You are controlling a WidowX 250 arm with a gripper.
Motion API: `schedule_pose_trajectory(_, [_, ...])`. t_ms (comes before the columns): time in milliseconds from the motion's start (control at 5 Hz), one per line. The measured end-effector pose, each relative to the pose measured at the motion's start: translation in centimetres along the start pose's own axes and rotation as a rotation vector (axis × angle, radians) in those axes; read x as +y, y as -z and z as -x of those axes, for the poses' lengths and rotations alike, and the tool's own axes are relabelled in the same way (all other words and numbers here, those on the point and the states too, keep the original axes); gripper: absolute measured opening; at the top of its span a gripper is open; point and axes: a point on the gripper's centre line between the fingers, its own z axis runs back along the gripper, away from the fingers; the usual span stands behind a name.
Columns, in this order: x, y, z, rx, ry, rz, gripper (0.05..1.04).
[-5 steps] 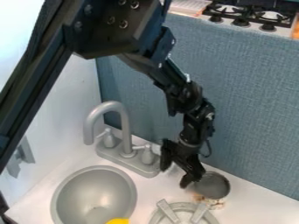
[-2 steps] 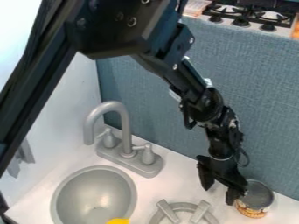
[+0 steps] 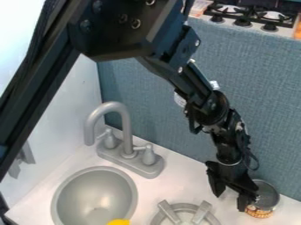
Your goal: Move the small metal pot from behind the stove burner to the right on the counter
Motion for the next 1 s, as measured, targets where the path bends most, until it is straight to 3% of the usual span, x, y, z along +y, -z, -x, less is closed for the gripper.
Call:
schedule_pose_trajectory(200, [-0.1, 0.0, 0.3, 0.017, -0.017, 0.005, 1.000])
schedule_pose_trajectory(400, [-0.2, -2.6, 0.3, 0.015, -0.031, -0.029, 1.001])
schedule_pose_trajectory(600, [-0.4, -5.3, 1.9, 0.072, -0.029, -0.080, 1.000])
schedule_pose_trajectory(800, [-0.6, -9.7, 4.0, 0.116, -0.033, -0.153, 1.000])
schedule_pose_trajectory(1000, [-2.0, -12.7, 6.4, 0.179, 0.000, -0.157, 1.000])
